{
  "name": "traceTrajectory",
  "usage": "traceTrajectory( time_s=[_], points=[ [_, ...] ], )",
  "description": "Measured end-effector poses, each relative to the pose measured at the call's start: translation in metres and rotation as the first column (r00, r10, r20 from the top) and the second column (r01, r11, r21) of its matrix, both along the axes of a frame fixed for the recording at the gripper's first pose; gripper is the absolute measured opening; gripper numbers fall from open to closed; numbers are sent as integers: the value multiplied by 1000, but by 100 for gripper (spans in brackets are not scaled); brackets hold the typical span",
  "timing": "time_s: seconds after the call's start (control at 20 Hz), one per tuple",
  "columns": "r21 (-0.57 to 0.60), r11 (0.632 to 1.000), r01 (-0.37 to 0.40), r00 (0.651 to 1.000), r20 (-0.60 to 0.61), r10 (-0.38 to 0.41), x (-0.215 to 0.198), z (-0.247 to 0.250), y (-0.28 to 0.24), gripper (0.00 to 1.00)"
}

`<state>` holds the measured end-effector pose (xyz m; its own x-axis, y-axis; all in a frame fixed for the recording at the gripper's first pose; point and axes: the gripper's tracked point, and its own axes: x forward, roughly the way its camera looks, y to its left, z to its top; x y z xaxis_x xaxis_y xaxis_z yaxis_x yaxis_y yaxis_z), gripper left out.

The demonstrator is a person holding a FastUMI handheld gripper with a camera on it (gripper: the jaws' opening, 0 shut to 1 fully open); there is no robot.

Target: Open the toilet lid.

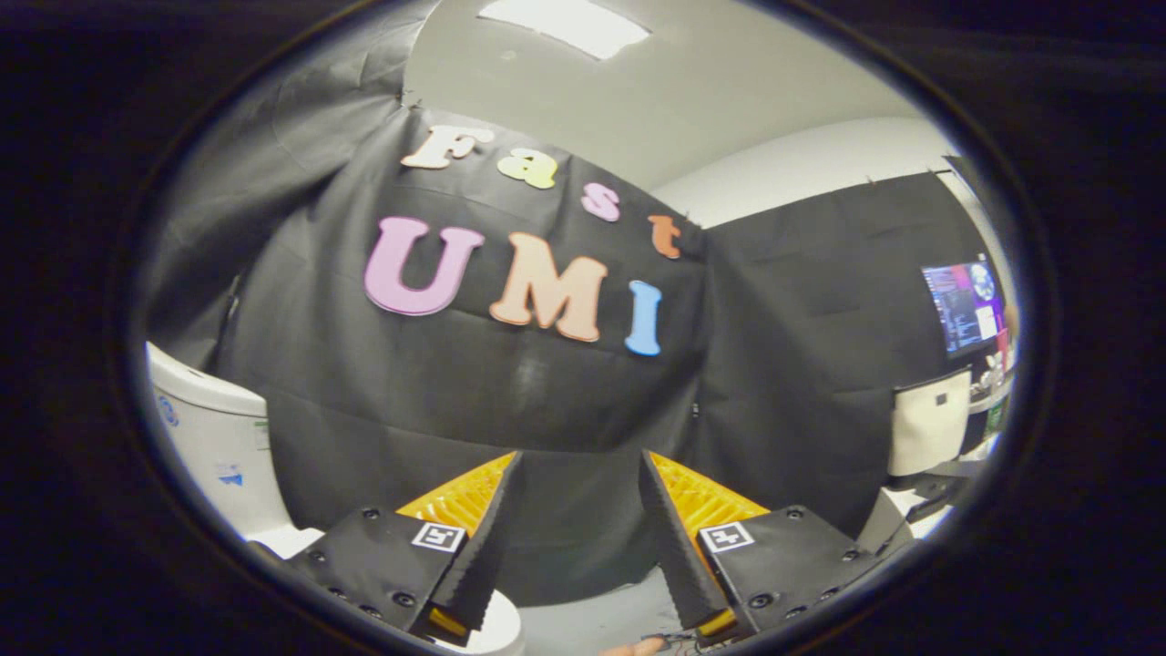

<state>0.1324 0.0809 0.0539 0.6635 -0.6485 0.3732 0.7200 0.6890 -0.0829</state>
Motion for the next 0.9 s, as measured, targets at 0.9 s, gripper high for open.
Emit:
traceTrajectory(
  time_s=[0.9],
  points=[
    [237, 971, -17, 998, 61, 3, -16, -56, 51, 77]
  ],
)
